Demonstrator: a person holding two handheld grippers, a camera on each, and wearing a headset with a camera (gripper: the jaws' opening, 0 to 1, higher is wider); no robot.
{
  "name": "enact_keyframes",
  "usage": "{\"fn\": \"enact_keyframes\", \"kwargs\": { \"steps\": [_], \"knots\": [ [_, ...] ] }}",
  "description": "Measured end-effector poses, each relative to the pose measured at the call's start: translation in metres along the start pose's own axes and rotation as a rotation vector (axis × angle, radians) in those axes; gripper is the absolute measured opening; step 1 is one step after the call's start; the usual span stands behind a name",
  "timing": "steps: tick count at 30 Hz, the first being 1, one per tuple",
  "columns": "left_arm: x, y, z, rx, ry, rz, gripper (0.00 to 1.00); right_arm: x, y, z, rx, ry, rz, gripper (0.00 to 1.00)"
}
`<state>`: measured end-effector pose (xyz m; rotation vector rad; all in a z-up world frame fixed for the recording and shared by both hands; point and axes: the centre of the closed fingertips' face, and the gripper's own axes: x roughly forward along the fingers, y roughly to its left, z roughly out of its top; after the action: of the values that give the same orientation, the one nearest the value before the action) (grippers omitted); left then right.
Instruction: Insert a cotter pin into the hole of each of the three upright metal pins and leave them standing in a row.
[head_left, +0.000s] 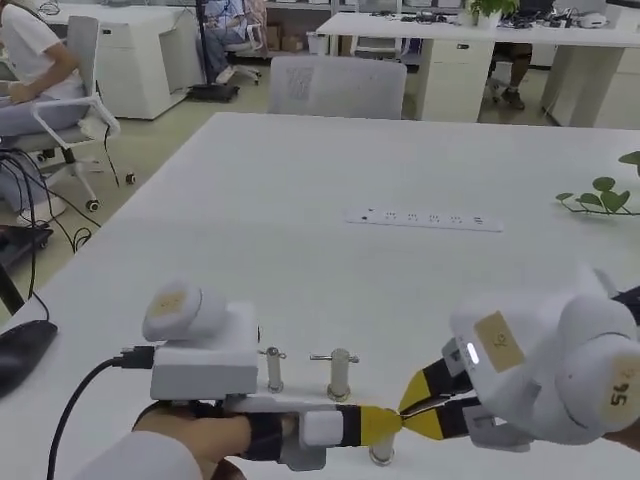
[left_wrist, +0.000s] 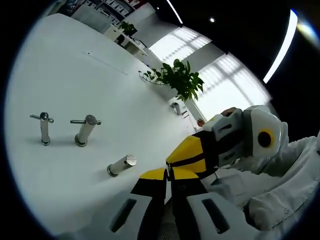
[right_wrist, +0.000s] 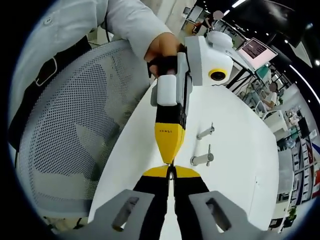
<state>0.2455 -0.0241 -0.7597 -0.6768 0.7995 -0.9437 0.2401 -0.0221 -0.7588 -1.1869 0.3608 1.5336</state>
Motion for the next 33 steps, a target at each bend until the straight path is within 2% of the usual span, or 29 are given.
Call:
{"fn": "enact_keyframes", "kwargs": {
  "steps": [5, 10, 13, 19, 23, 33],
  "knots": [
    [0.000, 0.000, 0.000, -0.004, -0.002, -0.003, 0.01, 0.000, 0.000, 0.000, -0.013, 0.005, -0.001, 0.04],
    [-0.001, -0.002, 0.001, -0.009, -0.009, -0.015, 0.00, -0.002, -0.001, 0.001, 0.015, -0.001, 0.002, 0.05],
    [-0.001, -0.002, 0.001, 0.007, -0.007, -0.012, 0.00, -0.003, -0.003, -0.001, 0.045, 0.003, 0.004, 0.11],
    [-0.005, -0.003, 0.000, 0.114, 0.008, -0.001, 0.00, -0.005, 0.001, -0.004, 0.158, -0.033, 0.051, 0.12],
    [-0.007, -0.003, -0.002, 0.194, 0.024, 0.003, 0.00, -0.005, 0.002, -0.004, 0.201, -0.054, 0.075, 0.12],
    [-0.011, -0.008, -0.006, 0.344, 0.056, -0.001, 0.00, -0.009, 0.004, 0.000, 0.326, -0.121, 0.137, 0.12]
  ]
}}
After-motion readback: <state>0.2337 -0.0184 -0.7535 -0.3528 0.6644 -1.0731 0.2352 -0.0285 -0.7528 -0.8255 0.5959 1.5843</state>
